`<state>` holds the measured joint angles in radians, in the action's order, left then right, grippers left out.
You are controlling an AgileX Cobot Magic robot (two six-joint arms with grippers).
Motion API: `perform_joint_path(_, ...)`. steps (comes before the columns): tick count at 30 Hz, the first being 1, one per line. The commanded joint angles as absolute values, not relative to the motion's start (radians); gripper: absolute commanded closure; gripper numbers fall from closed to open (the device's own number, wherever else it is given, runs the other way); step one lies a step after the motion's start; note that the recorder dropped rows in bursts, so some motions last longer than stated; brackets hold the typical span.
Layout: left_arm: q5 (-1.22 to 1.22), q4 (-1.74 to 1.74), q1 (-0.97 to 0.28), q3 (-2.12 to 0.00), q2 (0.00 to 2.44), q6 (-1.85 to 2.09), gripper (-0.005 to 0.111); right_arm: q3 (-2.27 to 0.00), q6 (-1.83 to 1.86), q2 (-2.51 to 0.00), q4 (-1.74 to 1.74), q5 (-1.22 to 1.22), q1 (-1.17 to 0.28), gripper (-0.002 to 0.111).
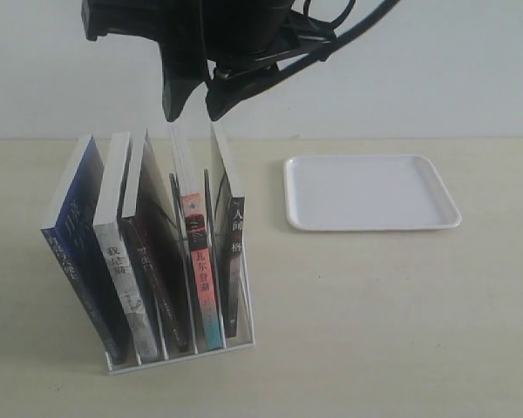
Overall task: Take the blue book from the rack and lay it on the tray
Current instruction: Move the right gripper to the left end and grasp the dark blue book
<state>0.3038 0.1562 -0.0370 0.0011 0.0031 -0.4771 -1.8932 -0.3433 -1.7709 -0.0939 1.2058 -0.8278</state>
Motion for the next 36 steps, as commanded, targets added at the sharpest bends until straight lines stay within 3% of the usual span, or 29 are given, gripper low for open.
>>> perform_joint_path(1,0.292,0.157,-0.036,0.0,0.0,-0.476,0.103,-1.896,-0.267,-1.756,-0.106,1.221,-0.83,0.071)
perform_joint_path(9,0.292,0.157,-0.036,0.0,0.0,-0.476,0.103,-1.896,-0.206,-1.737,-0.217,1.221,-0.83,0.071)
perform_joint_path(15,0.292,0.157,-0.036,0.0,0.0,-0.476,0.103,-1.896,-0.168,-1.737,-0.231,1.221,-0.83,0.077)
perform_joint_path(18,0.292,0.157,-0.036,0.0,0.0,-0.476,0.103,-1.896,-0.164,-1.737,-0.229,1.221,-0.83,0.085)
perform_joint_path(22,0.292,0.157,-0.036,0.0,0.0,-0.476,0.103,-1.896,-0.155,-1.737,-0.231,1.221,-0.83,0.108)
perform_joint_path(28,0.292,0.157,-0.036,0.0,0.0,-0.476,0.103,-1.896,-0.161,-1.778,-0.233,1.221,-0.853,0.108)
perform_joint_path(36,0.292,0.157,-0.036,0.0,0.0,-0.476,0.103,-1.919,-0.144,-1.868,-0.223,1.15,-1.004,0.108)
